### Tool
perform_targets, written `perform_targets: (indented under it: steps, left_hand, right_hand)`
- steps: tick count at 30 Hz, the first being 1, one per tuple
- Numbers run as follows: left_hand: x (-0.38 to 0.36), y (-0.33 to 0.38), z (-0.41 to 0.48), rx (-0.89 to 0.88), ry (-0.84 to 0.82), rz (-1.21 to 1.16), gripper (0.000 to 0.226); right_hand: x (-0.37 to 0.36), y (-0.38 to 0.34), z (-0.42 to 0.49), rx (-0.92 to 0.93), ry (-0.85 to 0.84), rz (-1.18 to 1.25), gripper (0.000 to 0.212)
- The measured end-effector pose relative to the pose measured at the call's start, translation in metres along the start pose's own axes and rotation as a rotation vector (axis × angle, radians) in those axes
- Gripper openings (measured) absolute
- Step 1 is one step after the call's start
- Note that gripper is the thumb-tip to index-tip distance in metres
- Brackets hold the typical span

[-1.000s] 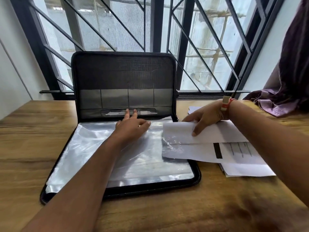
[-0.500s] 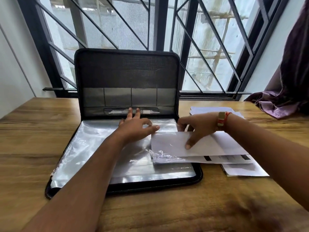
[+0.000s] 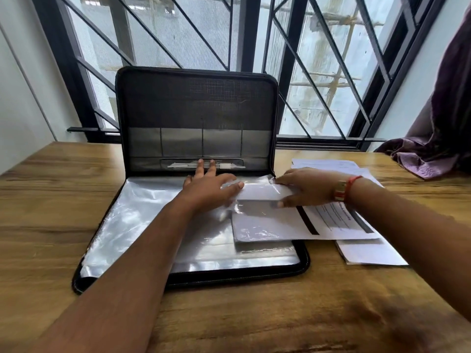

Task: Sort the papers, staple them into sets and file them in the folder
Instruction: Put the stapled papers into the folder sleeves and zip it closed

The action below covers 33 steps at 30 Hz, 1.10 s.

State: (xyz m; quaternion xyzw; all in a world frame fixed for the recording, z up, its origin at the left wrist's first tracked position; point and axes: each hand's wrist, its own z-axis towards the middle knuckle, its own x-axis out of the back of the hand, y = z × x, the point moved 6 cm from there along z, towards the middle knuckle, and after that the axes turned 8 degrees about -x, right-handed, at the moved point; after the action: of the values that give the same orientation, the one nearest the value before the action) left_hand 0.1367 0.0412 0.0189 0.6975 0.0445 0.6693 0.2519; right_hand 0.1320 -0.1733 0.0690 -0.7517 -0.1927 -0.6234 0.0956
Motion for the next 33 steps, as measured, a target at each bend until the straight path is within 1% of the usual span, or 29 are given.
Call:
perform_targets:
  steps: [2, 4, 6, 8, 10, 15, 17, 19, 22, 24, 26, 27, 28, 29, 31, 32, 33]
  left_hand:
    - [0.000, 0.001, 0.000, 0.006, 0.000, 0.011, 0.058]
    - [-0.001, 0.001, 0.000, 0.008, 0.000, 0.041, 0.060]
    - [-0.002, 0.000, 0.000, 0.006, -0.006, 0.058, 0.063]
    - [-0.002, 0.000, 0.000, 0.000, -0.015, 0.086, 0.066]
    - [-0.002, 0.001, 0.000, -0.005, -0.020, 0.117, 0.068]
    - [-0.004, 0.001, 0.000, -0.027, -0.023, 0.144, 0.068]
    - [-0.004, 0.001, -0.001, -0.031, -0.026, 0.156, 0.066]
    - [-0.004, 0.001, -0.003, -0.036, -0.031, 0.199, 0.067]
    - [-0.005, 0.000, -0.003, -0.042, -0.060, 0.264, 0.080]
    - [-0.007, -0.002, -0.003, -0.032, -0.081, 0.265, 0.094]
    - [-0.008, -0.002, -0.004, -0.026, -0.104, 0.269, 0.106]
    - [-0.010, -0.003, -0.005, -0.023, -0.117, 0.273, 0.110]
    - [-0.010, -0.003, -0.006, -0.019, -0.128, 0.280, 0.112]
    - [-0.010, -0.002, -0.007, -0.012, -0.137, 0.286, 0.112]
    - [-0.010, 0.000, -0.007, 0.002, -0.152, 0.283, 0.104]
    - [-0.010, 0.002, -0.007, 0.009, -0.157, 0.269, 0.096]
    - [-0.009, 0.004, -0.007, 0.015, -0.156, 0.250, 0.089]
  right_hand:
    - [-0.002, 0.003, 0.003, -0.038, 0.022, 0.017, 0.068]
    - [-0.003, 0.005, 0.008, -0.059, 0.080, 0.012, 0.059]
    - [-0.001, 0.007, 0.014, -0.062, 0.174, -0.035, 0.046]
    - [0.002, 0.010, 0.020, -0.104, 0.286, -0.065, 0.038]
    - [0.004, 0.011, 0.026, -0.154, 0.358, -0.113, 0.038]
    - [0.004, 0.014, 0.044, -0.212, 0.429, -0.196, 0.041]
    - [0.004, 0.017, 0.049, -0.257, 0.418, -0.169, 0.044]
    - [0.004, 0.022, 0.052, -0.321, 0.389, -0.136, 0.052]
    - [0.001, 0.027, 0.054, -0.375, 0.374, -0.144, 0.063]
    - [-0.003, 0.028, 0.052, -0.380, 0.414, -0.181, 0.065]
    - [-0.002, 0.030, 0.040, -0.398, 0.515, -0.165, 0.057]
    - [-0.003, 0.035, 0.033, -0.436, 0.543, -0.127, 0.052]
    - [-0.006, 0.043, 0.025, -0.501, 0.543, -0.072, 0.050]
    - [-0.011, 0.056, 0.017, -0.604, 0.504, -0.005, 0.053]
    - [-0.027, 0.089, -0.004, -0.825, 0.361, 0.137, 0.068]
    - [-0.035, 0.102, -0.013, -0.878, 0.290, 0.185, 0.074]
    - [-0.041, 0.111, -0.020, -0.887, 0.229, 0.222, 0.076]
